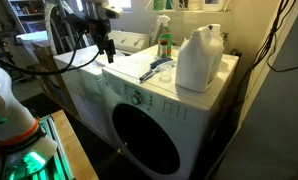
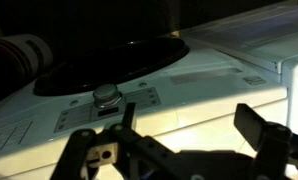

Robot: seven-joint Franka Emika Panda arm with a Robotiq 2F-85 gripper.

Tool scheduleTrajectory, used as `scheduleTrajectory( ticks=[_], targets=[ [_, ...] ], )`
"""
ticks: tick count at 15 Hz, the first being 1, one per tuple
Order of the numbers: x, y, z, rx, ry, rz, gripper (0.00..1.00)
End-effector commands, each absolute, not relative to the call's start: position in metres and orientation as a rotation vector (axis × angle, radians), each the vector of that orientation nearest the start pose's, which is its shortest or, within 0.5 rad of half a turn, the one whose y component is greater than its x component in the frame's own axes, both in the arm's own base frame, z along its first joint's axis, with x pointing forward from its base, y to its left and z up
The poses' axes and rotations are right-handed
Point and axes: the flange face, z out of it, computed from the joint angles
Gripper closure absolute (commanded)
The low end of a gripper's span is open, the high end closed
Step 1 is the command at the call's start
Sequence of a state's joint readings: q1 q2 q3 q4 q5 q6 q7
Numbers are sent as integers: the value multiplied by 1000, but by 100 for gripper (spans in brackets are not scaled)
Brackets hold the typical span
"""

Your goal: Put the clear cap on the large container

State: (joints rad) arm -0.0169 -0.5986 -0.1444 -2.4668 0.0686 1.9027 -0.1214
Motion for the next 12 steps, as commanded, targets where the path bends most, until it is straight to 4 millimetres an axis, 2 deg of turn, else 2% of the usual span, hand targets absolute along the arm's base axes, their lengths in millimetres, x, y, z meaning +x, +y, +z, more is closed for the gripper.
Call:
scheduleTrajectory(
  ticks=[1,8,12],
  targets=[
    [369,-60,502,-2999,57,-70,0],
    [369,-60,502,-2999,57,-70,0],
    [399,-76,506,-3009,337,-155,0]
  ],
)
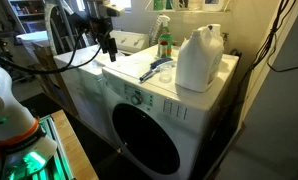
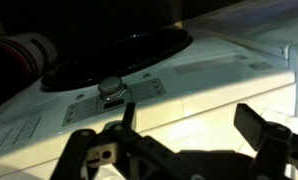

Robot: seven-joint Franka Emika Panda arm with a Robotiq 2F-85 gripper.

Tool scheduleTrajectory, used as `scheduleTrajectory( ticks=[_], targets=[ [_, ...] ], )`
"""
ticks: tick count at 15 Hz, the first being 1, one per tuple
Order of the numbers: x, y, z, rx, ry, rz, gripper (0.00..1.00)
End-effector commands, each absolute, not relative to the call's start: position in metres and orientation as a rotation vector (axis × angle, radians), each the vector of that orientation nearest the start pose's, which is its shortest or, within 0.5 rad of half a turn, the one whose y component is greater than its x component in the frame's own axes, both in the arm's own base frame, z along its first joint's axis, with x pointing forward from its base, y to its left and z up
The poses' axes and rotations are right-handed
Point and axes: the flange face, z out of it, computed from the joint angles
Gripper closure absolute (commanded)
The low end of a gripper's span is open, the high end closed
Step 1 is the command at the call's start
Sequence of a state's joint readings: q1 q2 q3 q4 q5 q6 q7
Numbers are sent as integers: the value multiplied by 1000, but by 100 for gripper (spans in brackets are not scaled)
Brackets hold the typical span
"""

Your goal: Put the clear cap on the large container

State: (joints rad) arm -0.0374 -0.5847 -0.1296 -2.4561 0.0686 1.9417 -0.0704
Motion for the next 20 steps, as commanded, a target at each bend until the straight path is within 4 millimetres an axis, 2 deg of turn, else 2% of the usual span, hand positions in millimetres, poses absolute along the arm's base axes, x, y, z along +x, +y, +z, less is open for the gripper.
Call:
scheduleTrajectory(
  ticks=[1,5,9,12,13,20],
  targets=[
    [409,-81,506,-3009,408,-178,0],
    [442,-82,501,-3051,666,-286,0],
    [460,-81,486,-3149,760,-465,0],
    [471,-93,472,-3147,851,-539,0],
    [467,-82,483,-3142,777,-502,0],
    [480,-103,463,-3159,832,-527,0]
  ],
)
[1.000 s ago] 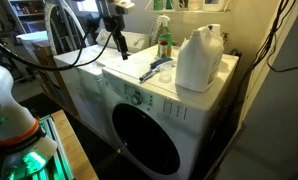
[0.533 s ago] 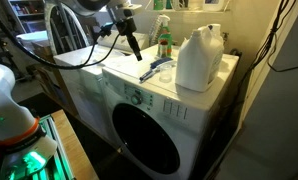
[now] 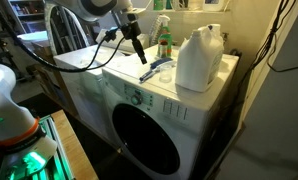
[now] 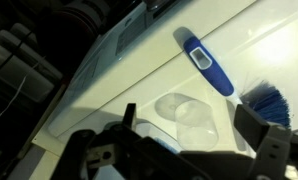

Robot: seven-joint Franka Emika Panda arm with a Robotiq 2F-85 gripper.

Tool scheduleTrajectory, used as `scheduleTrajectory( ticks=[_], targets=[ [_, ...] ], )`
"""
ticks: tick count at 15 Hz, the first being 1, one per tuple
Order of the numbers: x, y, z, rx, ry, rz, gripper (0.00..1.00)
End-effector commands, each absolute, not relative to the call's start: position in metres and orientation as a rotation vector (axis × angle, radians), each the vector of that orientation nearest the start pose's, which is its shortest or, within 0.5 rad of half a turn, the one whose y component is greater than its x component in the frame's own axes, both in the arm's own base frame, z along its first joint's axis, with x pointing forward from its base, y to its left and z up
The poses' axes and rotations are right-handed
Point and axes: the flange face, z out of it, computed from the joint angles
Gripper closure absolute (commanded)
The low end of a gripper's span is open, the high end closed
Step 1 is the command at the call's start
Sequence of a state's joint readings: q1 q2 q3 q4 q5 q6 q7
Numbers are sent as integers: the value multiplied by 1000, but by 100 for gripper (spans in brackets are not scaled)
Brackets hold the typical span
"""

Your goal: Put the clear cap on the large container

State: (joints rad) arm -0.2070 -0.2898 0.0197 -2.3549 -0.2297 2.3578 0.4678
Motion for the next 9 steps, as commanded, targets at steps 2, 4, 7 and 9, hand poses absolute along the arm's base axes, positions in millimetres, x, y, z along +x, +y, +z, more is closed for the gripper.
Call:
scheduleTrajectory(
  ticks=[2,4,7,9],
  targets=[
    [485,-107,455,-3161,822,-525,0],
    [493,-111,447,-3154,813,-534,0],
    [505,-115,442,-3133,796,-603,0],
    [514,-118,441,-3124,798,-632,0]
  ],
)
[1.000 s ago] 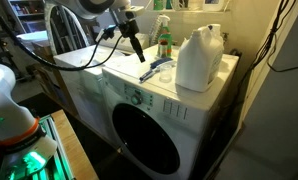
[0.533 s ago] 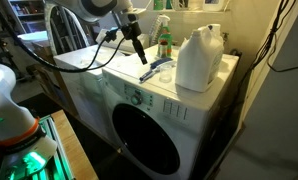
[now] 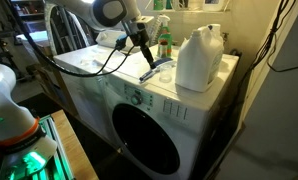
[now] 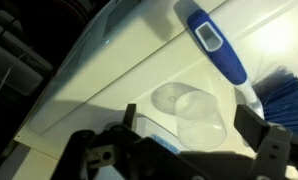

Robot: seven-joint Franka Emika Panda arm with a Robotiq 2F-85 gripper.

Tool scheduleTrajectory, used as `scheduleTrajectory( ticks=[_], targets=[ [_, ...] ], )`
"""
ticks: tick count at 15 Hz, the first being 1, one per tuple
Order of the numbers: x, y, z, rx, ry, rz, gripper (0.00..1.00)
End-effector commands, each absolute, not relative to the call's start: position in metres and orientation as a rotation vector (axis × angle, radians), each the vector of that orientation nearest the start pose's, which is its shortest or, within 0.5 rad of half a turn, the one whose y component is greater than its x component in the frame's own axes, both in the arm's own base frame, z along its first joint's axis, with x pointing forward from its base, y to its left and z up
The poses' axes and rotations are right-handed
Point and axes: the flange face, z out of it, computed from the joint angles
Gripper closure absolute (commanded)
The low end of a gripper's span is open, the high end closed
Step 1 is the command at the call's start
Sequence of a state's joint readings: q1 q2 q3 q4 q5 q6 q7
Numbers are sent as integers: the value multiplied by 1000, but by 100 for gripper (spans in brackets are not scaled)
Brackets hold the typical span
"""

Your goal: Put the clear cap on the large container

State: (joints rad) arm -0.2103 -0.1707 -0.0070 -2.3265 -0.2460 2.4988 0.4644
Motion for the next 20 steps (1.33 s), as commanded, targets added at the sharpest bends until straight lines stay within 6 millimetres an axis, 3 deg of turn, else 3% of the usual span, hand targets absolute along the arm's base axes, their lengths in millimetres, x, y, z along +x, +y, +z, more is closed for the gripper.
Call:
scheduleTrajectory(
  ticks=[1,9,20],
  targets=[
    [518,-120,440,-3120,800,-639,0],
    [547,-127,428,-3126,820,-627,0],
    [570,-126,411,-3126,787,-607,0]
  ],
)
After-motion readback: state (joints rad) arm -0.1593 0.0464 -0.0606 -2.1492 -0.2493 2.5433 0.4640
